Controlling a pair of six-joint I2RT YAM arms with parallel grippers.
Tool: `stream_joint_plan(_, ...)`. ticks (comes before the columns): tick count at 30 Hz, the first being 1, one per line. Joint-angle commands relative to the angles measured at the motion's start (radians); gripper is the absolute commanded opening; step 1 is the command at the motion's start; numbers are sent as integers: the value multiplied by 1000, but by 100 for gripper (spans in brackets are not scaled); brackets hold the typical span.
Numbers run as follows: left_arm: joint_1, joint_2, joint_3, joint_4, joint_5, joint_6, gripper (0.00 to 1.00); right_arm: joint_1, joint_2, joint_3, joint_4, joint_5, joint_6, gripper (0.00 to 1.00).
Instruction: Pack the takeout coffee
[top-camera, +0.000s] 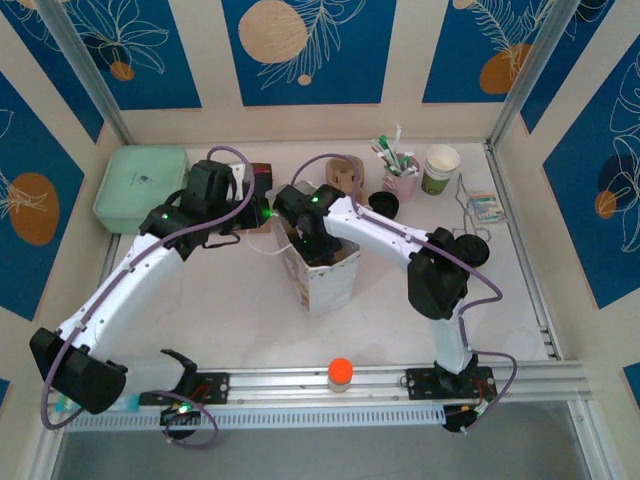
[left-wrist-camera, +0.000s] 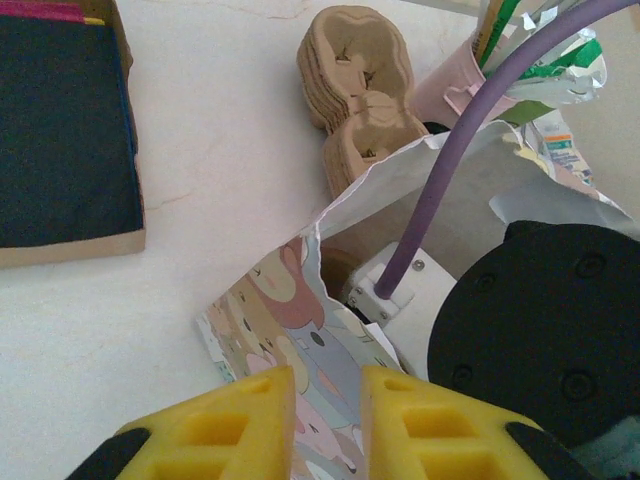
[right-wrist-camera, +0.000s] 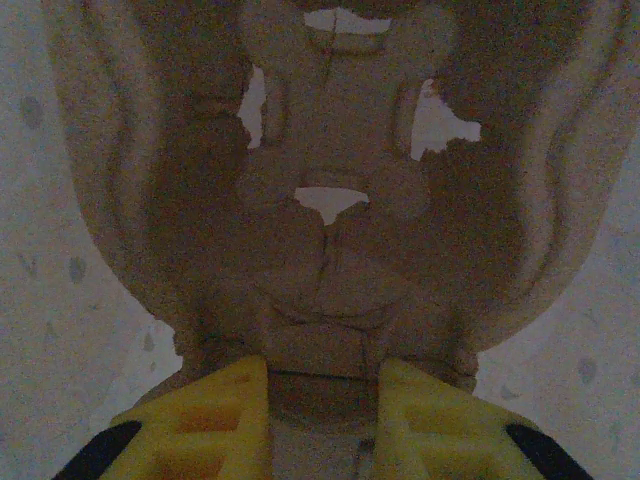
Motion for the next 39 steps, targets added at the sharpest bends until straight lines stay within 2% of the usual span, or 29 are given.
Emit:
stream_joint_plan(1, 12, -24, -8, 12, 20, 1, 22, -2, 10, -27, 18, -28, 22, 24)
stream_joint_plan(11, 12, -27, -14, 19, 24, -3, 12, -20, 16, -88, 74, -54, 39, 24)
stream_joint_plan(29, 12, -38, -15, 23, 27, -5, 11, -26, 76, -166, 148, -63, 68, 23)
stream_joint_plan(32, 12, -39, -19, 21, 27, -5, 15, -25, 70, -169, 148, -55, 73, 23)
stream_joint_plan(37, 12, -38, -28, 16, 30, 2, 35, -15, 40, -157, 129, -30, 77, 22)
stream_joint_plan(39, 11, -35, -29, 10, 30, 9, 38, -10, 25, -146, 115, -18, 77, 23)
